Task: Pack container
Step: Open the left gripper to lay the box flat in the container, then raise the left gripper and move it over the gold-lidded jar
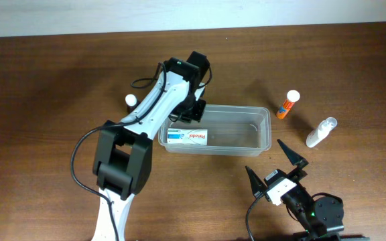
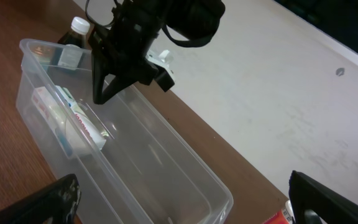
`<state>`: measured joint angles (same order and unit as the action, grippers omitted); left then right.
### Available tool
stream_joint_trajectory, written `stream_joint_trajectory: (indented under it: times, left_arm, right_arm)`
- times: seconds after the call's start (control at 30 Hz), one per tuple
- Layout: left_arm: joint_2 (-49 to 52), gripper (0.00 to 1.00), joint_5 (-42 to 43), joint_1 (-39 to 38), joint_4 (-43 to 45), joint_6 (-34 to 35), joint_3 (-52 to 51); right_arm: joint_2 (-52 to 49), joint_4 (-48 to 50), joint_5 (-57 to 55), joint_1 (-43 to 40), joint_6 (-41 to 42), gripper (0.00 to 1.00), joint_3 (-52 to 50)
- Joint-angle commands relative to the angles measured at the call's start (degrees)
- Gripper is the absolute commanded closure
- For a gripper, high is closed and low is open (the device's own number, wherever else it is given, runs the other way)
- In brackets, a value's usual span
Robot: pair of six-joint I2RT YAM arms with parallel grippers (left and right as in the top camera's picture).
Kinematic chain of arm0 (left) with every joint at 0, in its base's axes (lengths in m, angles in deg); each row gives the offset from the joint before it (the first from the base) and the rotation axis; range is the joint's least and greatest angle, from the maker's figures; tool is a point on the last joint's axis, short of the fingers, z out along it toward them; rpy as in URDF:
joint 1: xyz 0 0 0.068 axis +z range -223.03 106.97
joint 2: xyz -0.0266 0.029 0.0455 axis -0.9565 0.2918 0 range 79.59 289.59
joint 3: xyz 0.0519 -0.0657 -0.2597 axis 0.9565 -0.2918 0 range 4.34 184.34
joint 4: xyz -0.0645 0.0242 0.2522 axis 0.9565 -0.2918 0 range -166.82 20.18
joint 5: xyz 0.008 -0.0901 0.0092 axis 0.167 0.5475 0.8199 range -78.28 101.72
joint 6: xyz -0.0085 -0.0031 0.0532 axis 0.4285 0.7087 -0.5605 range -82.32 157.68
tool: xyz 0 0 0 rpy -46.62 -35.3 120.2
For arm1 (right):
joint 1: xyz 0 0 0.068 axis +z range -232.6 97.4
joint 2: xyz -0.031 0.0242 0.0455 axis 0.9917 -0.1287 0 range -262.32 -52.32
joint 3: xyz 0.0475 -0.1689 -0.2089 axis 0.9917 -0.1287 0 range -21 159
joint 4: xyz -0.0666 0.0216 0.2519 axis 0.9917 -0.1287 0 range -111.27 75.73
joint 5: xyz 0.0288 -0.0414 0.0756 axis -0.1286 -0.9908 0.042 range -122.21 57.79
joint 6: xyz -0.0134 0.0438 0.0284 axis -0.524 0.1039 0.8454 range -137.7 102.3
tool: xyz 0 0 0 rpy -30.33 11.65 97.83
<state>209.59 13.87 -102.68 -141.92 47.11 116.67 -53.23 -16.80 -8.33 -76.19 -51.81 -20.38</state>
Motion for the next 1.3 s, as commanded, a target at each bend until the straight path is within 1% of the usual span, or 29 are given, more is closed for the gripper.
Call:
stream_joint_trajectory:
  times: [0.0, 0.2, 0.37, 0.83, 1.1, 1.27]
  left_arm:
    - [0.5, 0.99, -4.0, -1.64, 0.74, 4.28, -1.31]
    - [0.5, 1.0, -4.79, -2.23, 4.07, 4.42, -4.83]
    - [0.5, 0.99, -4.79, -2.19, 5.88, 6.01, -7.28]
    - [0.5, 0.99, -1.22, -2.19, 2.93, 5.97, -7.41]
    - [0.5, 1.0, 1.73, -2.19, 2.86, 5.03, -7.41]
    - [0.48, 1.0, 1.73, -2.19, 2.82, 4.81, -7.23]
  right_arm:
    - [0.55, -0.28, -0.33, -0.44, 0.44, 0.02, -0.31]
    - [0.55, -0.28, -0.33, -0.44, 0.44, 0.02, -0.31]
    - [0.55, -0.28, -0.33, -0.44, 0.44, 0.02, -0.31]
    - [0.55, -0.28, -0.33, -0.44, 0.44, 0.02, -0.31]
    - [0.55, -0.28, -0.33, -0.44, 0.44, 0.02, -0.31]
    - [0.55, -0.28, -0.33, -0.44, 0.44, 0.02, -0.31]
